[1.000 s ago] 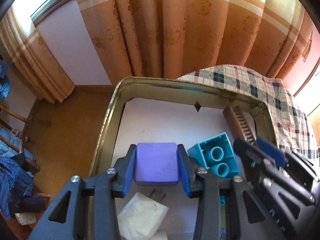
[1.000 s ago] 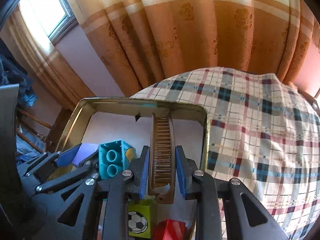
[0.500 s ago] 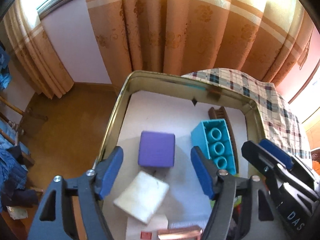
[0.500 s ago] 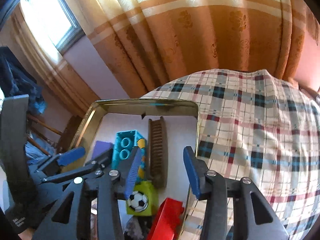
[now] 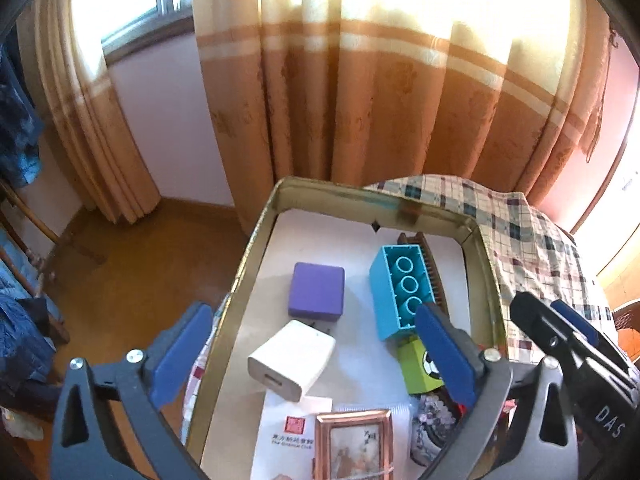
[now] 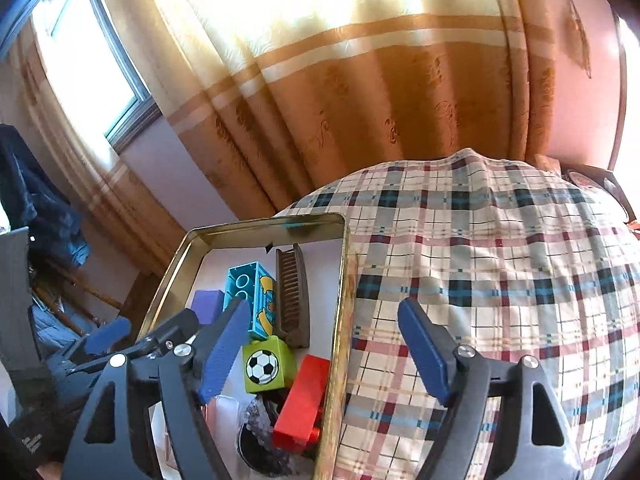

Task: Organize rigid objects
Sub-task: 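Withdraw both open grippers up and away from the tray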

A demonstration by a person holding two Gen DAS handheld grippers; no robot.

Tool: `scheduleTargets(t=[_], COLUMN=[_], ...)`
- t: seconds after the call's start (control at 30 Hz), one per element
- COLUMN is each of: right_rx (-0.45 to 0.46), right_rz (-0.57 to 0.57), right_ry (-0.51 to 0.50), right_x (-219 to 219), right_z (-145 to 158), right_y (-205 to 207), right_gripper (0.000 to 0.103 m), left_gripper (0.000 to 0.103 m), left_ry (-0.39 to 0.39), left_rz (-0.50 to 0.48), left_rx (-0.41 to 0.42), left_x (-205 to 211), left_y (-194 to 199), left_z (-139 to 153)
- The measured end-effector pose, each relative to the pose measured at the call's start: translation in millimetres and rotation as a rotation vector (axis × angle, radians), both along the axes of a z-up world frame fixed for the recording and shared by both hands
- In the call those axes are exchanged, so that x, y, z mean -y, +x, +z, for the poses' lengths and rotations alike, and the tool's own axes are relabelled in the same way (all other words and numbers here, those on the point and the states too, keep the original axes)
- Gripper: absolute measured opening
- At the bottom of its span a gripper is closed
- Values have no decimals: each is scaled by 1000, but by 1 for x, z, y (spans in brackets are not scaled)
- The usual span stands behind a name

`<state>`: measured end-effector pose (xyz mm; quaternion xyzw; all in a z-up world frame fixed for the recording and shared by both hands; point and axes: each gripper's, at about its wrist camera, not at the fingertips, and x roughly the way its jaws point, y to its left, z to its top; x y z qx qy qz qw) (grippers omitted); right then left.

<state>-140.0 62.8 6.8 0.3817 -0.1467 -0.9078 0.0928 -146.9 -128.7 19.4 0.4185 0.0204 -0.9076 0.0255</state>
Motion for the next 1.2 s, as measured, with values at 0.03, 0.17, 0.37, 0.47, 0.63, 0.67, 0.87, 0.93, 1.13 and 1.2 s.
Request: scheduleTargets(t=[0.03, 0.17, 0.37, 0.47, 0.63, 0.67, 0.87, 0.93, 1.13, 1.2], right_rx=[-3, -31, -104, -127, -163, -170, -218, -248, -322, -347], right_rz=[-4, -15, -7, -8, -2, -3, -17, -27, -49, -53], right_ry=[0, 12, 55, 57, 91, 94, 117, 137, 169, 179], right_x=[0, 1, 9, 10, 14, 14, 14, 14, 17, 17], right_z=[0, 4, 7, 7, 11, 11, 19, 23, 30, 32], right_y=[2, 18, 44, 58, 76, 79, 101, 110, 131, 137], right_gripper=[79, 79, 79, 79, 79, 79, 79, 79, 79, 79], left_gripper=[103, 103, 103, 103, 103, 103, 103, 103, 103, 103], left_ry=[0, -33, -77, -84, -122, -120, -101, -120, -183, -193], left_rz=[-1, 12, 55, 74, 103, 105, 121, 115, 88, 89], left_rx=[-4, -47, -119, -158, -220, -228, -251, -255, -290, -298], left_x=[2, 5, 8, 11, 9, 9, 9, 5, -12, -15], left_y=[3, 18, 47, 64, 86, 89, 108, 113, 129, 133], left_z=[2, 6, 8, 8, 11, 11, 12, 10, 6, 5])
